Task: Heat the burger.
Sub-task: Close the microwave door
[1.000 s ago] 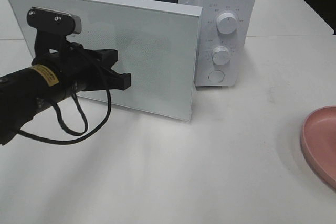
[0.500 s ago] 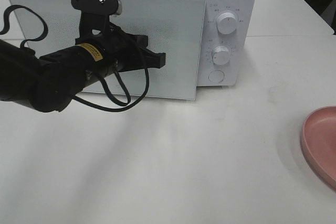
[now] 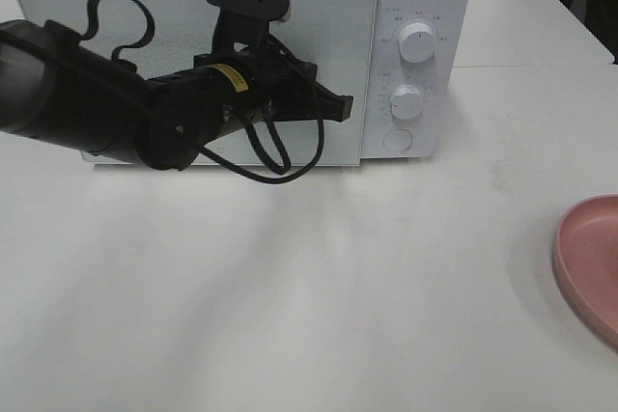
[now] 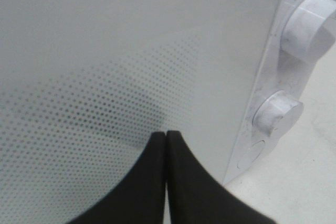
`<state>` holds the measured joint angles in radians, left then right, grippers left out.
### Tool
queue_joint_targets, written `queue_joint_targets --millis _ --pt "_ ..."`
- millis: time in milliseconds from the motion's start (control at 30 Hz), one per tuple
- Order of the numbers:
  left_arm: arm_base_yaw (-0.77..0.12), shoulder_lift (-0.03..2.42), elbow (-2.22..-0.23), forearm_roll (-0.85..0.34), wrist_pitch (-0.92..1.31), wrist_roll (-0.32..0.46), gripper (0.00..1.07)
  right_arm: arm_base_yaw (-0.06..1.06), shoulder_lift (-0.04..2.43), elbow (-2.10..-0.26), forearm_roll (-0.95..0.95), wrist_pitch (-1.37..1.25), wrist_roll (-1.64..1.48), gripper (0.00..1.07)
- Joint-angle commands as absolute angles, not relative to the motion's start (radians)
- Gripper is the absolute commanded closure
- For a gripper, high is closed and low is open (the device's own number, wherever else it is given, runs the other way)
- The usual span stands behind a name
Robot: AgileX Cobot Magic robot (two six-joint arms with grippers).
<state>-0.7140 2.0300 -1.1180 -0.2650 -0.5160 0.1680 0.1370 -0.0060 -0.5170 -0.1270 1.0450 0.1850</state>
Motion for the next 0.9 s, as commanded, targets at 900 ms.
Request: queue_joint_targets --millis 900 --pt "-0.7 1.906 -1.182 -0.319 0.02 0.186 1.0 0.13 -0.032 -0.515 -0.131 1.039 0.181 0.32"
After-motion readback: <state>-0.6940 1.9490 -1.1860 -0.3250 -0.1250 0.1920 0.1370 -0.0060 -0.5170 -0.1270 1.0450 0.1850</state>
